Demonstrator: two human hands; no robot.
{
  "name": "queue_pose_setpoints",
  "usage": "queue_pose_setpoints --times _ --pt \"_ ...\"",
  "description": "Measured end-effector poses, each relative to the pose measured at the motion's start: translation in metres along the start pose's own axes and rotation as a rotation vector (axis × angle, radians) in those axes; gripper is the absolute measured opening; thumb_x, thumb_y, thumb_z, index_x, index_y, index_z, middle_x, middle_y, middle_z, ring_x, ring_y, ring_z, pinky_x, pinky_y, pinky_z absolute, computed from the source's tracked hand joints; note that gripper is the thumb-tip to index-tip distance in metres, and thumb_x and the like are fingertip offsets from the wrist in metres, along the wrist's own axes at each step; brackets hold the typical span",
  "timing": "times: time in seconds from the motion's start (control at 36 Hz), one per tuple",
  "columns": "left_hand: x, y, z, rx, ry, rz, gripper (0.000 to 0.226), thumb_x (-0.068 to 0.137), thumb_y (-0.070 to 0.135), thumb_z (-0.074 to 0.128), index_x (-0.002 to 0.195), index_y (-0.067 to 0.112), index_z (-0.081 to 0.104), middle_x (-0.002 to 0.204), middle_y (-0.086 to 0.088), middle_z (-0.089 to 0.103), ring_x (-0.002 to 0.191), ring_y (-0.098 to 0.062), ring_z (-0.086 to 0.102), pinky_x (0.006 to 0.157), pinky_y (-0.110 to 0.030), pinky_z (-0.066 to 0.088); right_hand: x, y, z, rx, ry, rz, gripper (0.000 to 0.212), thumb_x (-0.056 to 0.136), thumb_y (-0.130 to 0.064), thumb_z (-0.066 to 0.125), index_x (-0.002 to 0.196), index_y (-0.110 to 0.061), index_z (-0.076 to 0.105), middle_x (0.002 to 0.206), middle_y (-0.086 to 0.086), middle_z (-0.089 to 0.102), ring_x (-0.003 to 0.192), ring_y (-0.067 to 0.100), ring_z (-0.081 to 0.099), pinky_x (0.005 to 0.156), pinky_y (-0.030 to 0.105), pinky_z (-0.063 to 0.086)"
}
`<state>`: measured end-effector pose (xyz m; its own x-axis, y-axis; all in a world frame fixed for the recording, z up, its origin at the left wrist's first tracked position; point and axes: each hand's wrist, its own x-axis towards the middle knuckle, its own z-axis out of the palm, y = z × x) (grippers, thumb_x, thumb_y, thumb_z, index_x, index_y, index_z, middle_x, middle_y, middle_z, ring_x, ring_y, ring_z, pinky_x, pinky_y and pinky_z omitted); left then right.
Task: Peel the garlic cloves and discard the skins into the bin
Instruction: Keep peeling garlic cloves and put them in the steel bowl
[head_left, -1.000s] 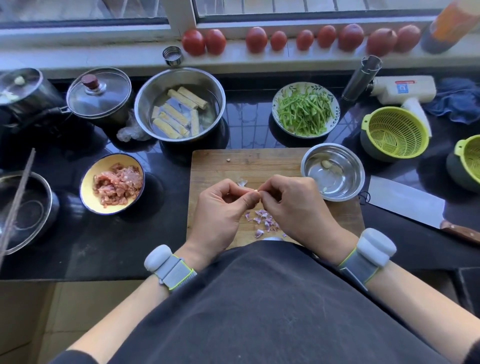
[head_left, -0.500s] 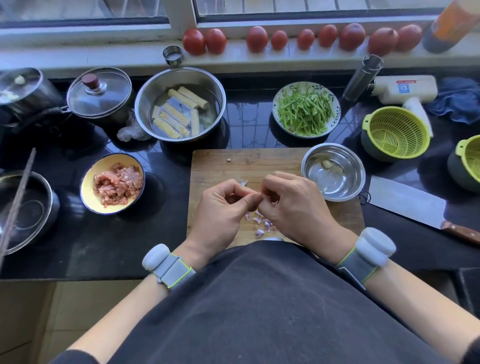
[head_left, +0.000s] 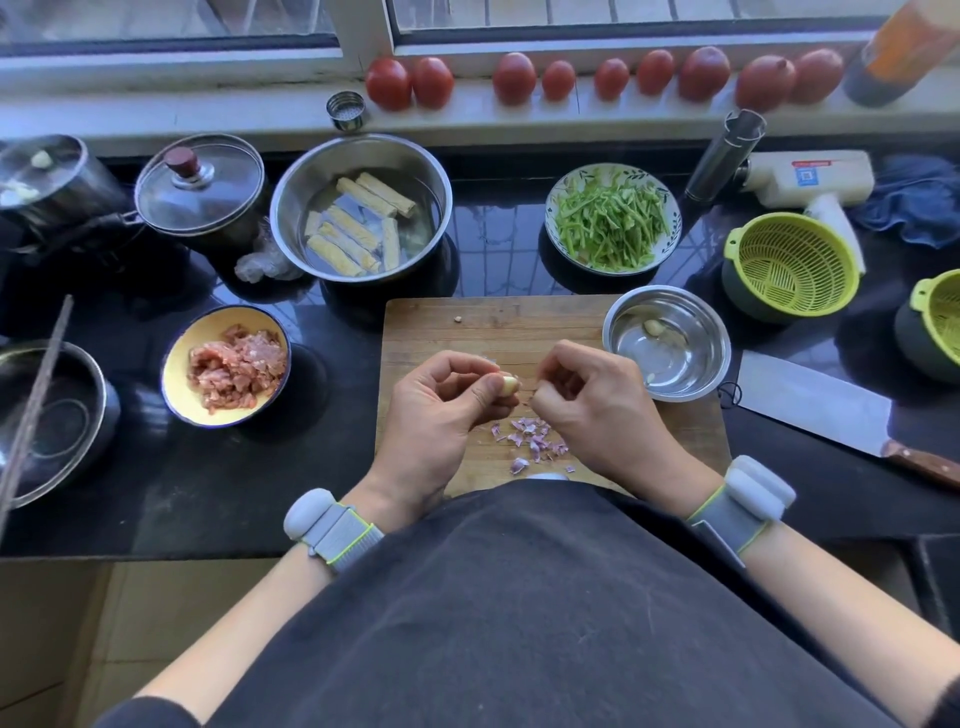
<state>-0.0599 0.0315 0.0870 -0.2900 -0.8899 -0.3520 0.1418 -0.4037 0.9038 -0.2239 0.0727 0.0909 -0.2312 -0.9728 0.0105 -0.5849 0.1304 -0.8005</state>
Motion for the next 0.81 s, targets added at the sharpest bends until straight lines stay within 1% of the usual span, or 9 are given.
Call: queue_pose_setpoints --times 0.14,0.22,0.28,0.36,0.47,0.56,0.64,0.72,0.81 --pt "-0.0004 0.0004 -0.0003 -0.005 0.0 -0.005 0.015 0.088 -0.002 0.069 0.1 -0.01 0.065 0.086 -0.02 0.074 0.08 -0.029 0.071 0.077 -0.033 0.06 -0.0007 -0.0034 -0.0009 0.066 -0.024 0.05 0.008 0.085 -0.014 0.065 0.078 -0.018 0.066 0.066 -0.006 0.063 0.064 0.014 0.062 0.064 0.035 0.053" --pt "-0.001 0.0025 -0.0002 0.124 -0.004 0.055 0.012 0.086 0.002 0.074 0.094 -0.006 0.069 0.087 -0.022 0.073 0.079 -0.027 0.071 0.077 -0.033 0.059 -0.0012 -0.0076 -0.0011 0.08 -0.031 0.019 0.001 0.087 -0.018 0.071 0.086 -0.019 0.071 0.073 -0.01 0.069 0.071 0.009 0.066 0.069 0.028 0.056" --pt "-0.0013 0.0033 -0.0001 0.22 -0.007 0.096 0.011 0.084 0.005 0.078 0.092 -0.001 0.072 0.087 -0.018 0.074 0.081 -0.028 0.071 0.08 -0.037 0.059 -0.0012 -0.0081 -0.0002 0.023 -0.035 -0.022 0.002 0.086 -0.022 0.073 0.087 -0.019 0.072 0.074 -0.011 0.07 0.073 0.007 0.066 0.07 0.028 0.055" --pt "-0.0008 0.0031 0.0 0.284 -0.007 0.122 0.011 0.083 0.008 0.08 0.091 0.004 0.074 0.088 -0.013 0.075 0.085 -0.028 0.071 0.084 -0.043 0.057 -0.0001 -0.0061 0.001 -0.032 -0.005 -0.061 0.002 0.085 -0.02 0.072 0.085 -0.018 0.073 0.072 -0.01 0.07 0.069 0.009 0.066 0.069 0.035 0.055" --pt "-0.0011 0.0031 0.0013 0.279 -0.017 0.129 0.012 0.081 0.005 0.081 0.089 0.004 0.072 0.09 -0.011 0.075 0.085 -0.018 0.071 0.084 -0.035 0.059 0.0013 -0.0076 0.002 -0.108 0.037 -0.105 0.006 0.085 -0.02 0.071 0.08 -0.017 0.071 0.069 -0.008 0.068 0.063 0.011 0.062 0.063 0.037 0.053" --pt "-0.0005 0.0019 0.0012 0.258 -0.046 0.115 0.013 0.081 0.003 0.08 0.09 0.003 0.07 0.093 -0.014 0.075 0.087 -0.018 0.071 0.085 -0.034 0.058 0.0017 -0.0086 0.0032 -0.151 0.072 -0.105 0.01 0.083 -0.02 0.071 0.076 -0.017 0.066 0.065 -0.009 0.063 0.059 0.012 0.058 0.059 0.034 0.051" --pt "0.0003 -0.0003 0.001 0.295 -0.084 0.086 0.017 0.083 0.001 0.078 0.096 0.005 0.068 0.096 -0.014 0.073 0.09 -0.02 0.071 0.089 -0.039 0.059 0.0029 -0.0073 0.0041 -0.139 0.076 -0.082 0.008 0.082 -0.017 0.07 0.076 -0.016 0.065 0.065 -0.008 0.063 0.059 0.011 0.057 0.06 0.032 0.05" --pt "0.0005 -0.0027 0.0011 0.325 -0.091 0.058 0.018 0.086 0.001 0.076 0.101 0.007 0.068 0.098 -0.013 0.073 0.093 -0.025 0.072 0.091 -0.041 0.059 0.0023 -0.0076 0.0057 -0.04 0.034 -0.017 0.007 0.084 -0.013 0.07 0.078 -0.015 0.067 0.065 -0.008 0.065 0.061 0.009 0.06 0.061 0.03 0.051" --pt "0.0015 -0.0025 0.0003 0.276 -0.06 0.033 0.02 0.086 0.002 0.076 0.104 0.007 0.068 0.1 -0.015 0.073 0.095 -0.026 0.073 0.092 -0.043 0.058 0.0021 -0.0059 0.0059 0.118 -0.008 0.127 0.011 0.087 -0.011 0.067 0.078 -0.017 0.068 0.065 -0.002 0.069 0.059 0.014 0.067 0.064 0.037 0.058"
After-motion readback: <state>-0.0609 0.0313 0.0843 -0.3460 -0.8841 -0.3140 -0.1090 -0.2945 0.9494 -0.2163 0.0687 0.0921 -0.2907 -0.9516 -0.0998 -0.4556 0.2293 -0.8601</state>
